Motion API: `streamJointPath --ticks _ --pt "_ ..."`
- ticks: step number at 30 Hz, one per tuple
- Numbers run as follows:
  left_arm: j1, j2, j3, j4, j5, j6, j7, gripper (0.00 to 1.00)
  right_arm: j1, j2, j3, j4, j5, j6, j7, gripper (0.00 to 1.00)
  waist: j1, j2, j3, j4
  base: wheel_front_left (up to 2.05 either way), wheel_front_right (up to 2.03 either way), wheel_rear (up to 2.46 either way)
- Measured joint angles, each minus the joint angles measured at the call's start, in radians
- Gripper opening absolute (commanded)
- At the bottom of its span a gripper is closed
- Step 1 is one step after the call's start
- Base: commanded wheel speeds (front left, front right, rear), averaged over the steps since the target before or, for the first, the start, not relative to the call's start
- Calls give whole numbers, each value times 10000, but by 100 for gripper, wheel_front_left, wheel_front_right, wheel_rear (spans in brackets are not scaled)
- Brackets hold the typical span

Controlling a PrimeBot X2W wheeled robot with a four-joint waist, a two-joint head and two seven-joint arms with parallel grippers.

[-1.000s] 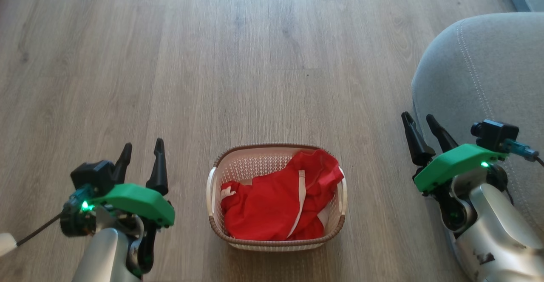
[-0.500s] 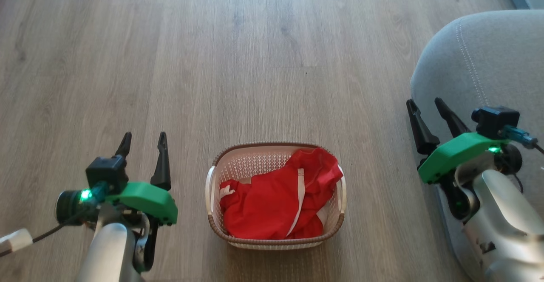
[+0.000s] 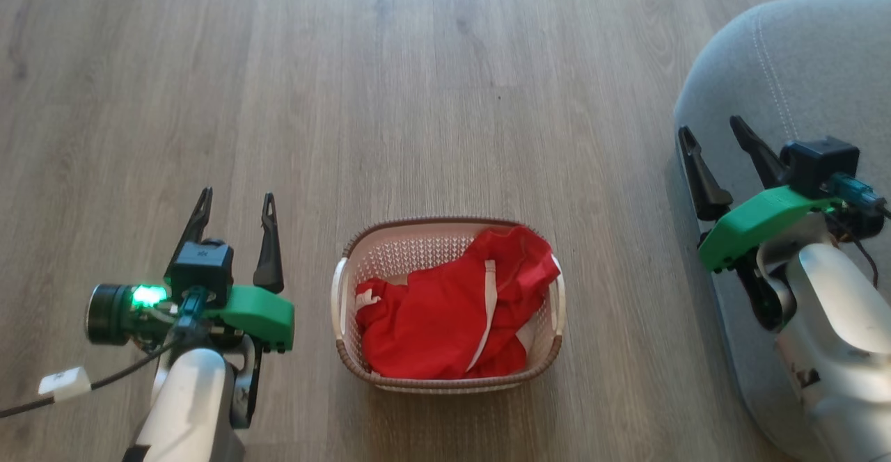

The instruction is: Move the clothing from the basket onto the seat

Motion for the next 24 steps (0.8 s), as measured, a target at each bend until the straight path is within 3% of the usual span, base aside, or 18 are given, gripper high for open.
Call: streamJointPath --ticks 6,12,24 --pt "-157 -52 -54 105 261 81 -77 100 -190 -73 -21 -267 -295 0 -82 100 0 0 367 -160 0 0 0" --pt "-442 -385 -410 407 -63 -374 -77 100 -392 -242 -368 -1214 -410 0 -92 100 0 0 1050 -294 0 0 0" --pt "-2243 -617 -1927 1333 -1014 -756 -77 100 -1503 -859 -972 -3193 -330 2 -94 100 2 0 3485 -584 0 0 0"
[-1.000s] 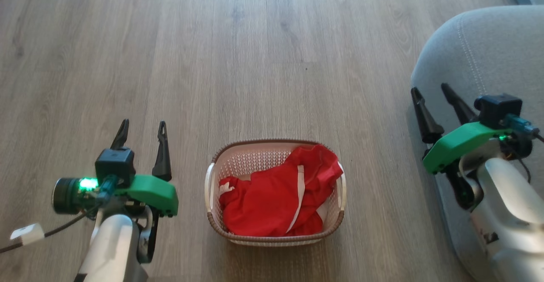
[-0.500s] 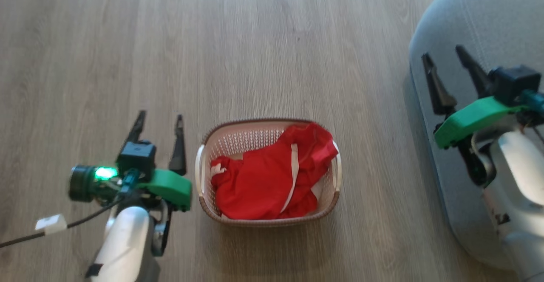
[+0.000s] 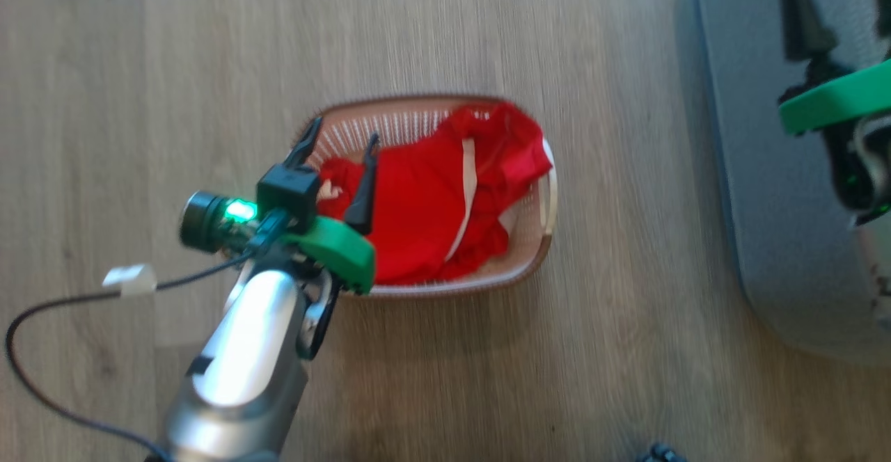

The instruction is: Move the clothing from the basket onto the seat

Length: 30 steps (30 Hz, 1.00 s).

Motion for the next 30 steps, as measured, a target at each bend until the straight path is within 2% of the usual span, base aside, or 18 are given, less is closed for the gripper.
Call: streamJointPath --ticks 5,8,20,26,30 --pt "-901 -17 -861 518 -729 -138 -2 100 -504 -194 -173 -646 138 -2 -25 100 1 0 1151 -181 0 0 0" --pt "-1489 -6 -1348 934 -1087 -500 -2 100 -817 -268 -215 -1037 144 0 -29 100 -1 0 1822 -330 0 0 0" --pt "-3962 -23 -2782 3026 -1323 -1365 -23 100 -1587 -476 -353 -2477 316 0 -29 100 -2 -1 4182 -1210 0 0 0" --pt "-4516 -4 -3147 3783 -1262 -1544 -29 100 -1735 -483 -416 -2790 309 0 -31 100 -1 -1 4907 -1560 0 0 0" --pt "-4964 0 -3887 3940 -1365 -1714 -29 100 -1733 -652 -621 -2909 299 0 -31 100 -3 -1 5336 -1702 0 0 0"
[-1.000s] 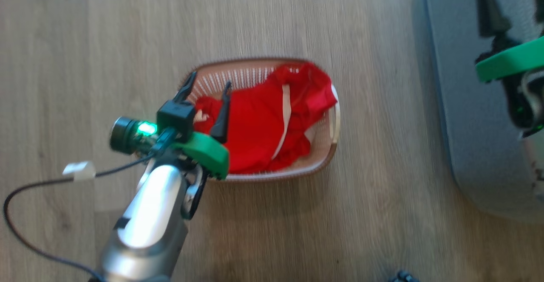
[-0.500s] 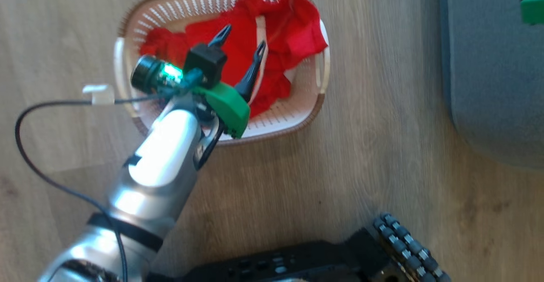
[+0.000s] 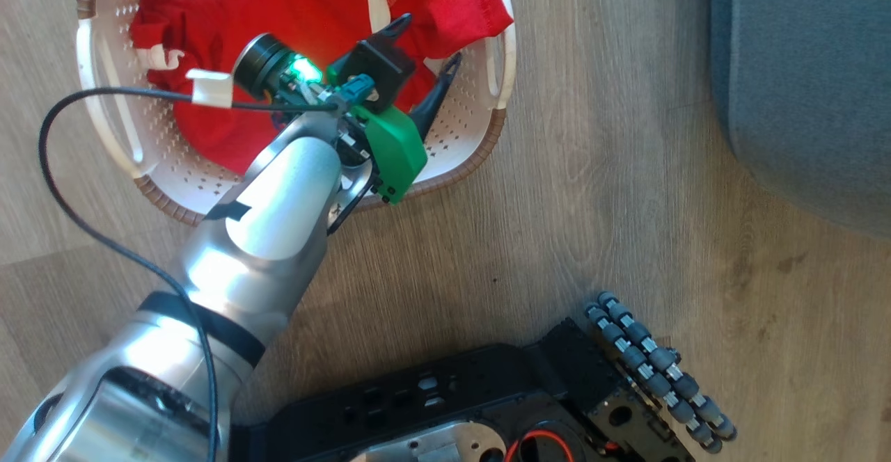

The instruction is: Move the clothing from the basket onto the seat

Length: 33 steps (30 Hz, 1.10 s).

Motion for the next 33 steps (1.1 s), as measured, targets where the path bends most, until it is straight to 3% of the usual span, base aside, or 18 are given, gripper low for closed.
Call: streamJointPath --ticks 9,14,30,31,32,33 --pt "-362 35 -694 196 -581 -71 0 100 69 -40 -117 -90 6 0 0 100 0 1 201 -102 0 0 0" --pt "-709 33 -976 209 -899 274 0 100 167 -19 -163 -199 6 0 0 100 0 1 228 -268 0 0 0" --pt "-1189 46 -1969 859 -2130 351 0 100 354 67 -165 -382 6 0 0 100 0 1 243 -415 0 0 0" --pt "-1189 48 -2023 905 -2268 351 0 96 354 67 -148 -382 6 0 0 100 0 1 238 -413 0 0 0" --pt "-1189 52 -2065 911 -2399 353 0 49 354 71 -136 -382 4 0 0 100 0 1 236 -411 0 0 0" --pt "-1190 59 -2142 892 -2514 353 0 27 354 84 -130 -380 4 0 0 100 0 1 235 -409 0 0 0"
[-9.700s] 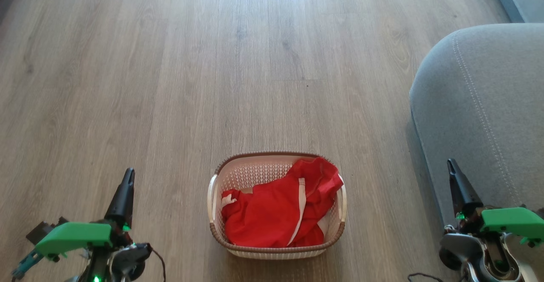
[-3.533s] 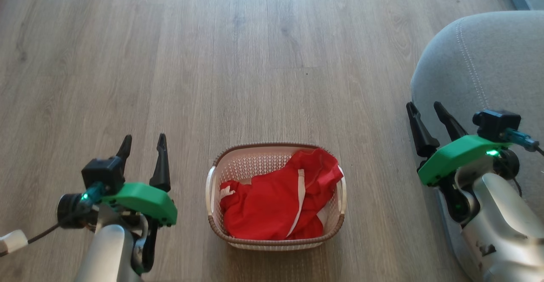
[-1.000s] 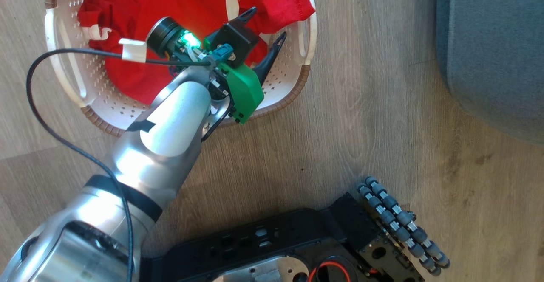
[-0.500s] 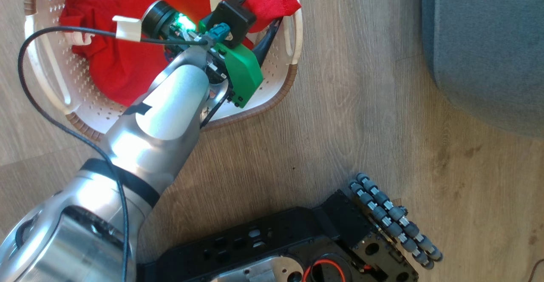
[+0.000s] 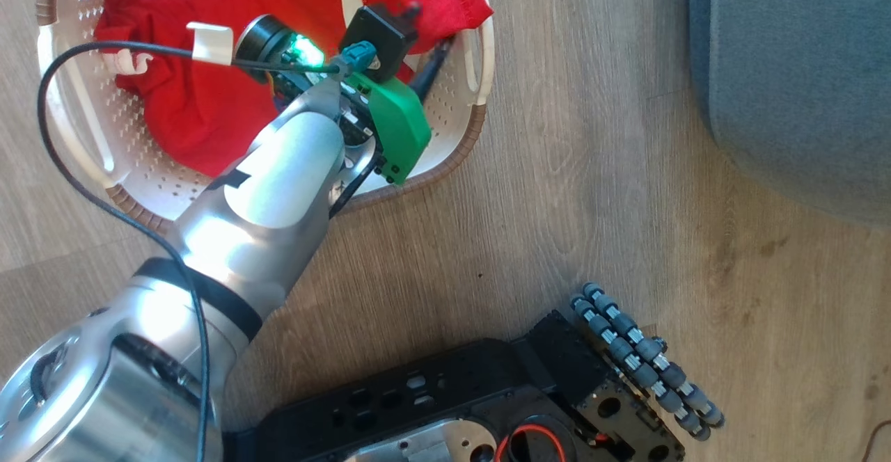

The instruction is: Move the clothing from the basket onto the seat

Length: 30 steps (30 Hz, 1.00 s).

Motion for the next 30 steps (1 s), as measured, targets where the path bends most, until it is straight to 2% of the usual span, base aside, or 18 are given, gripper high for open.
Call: streamJointPath --ticks 1,7,11,17,30 --pt "-1 2 -88 -19 -100 -2 0 0 0 21 2 4 0 0 0 100 0 0 0 1 0 0 0" --pt "-81 2 -228 -48 -562 56 0 0 -2 94 -17 104 0 0 0 100 0 0 -51 36 0 0 0" --pt "-218 0 -84 -65 -558 568 0 0 -15 92 -100 163 2 0 0 100 0 0 -143 169 0 0 0" --pt "-177 -4 844 -420 -19 1120 0 0 -61 92 -40 186 2 0 0 100 0 0 -414 438 0 0 0" --pt "1921 -33 2635 -1747 968 1227 0 0 74 15 493 788 0 0 0 100 -1 0 -2105 1233 0 0 0"
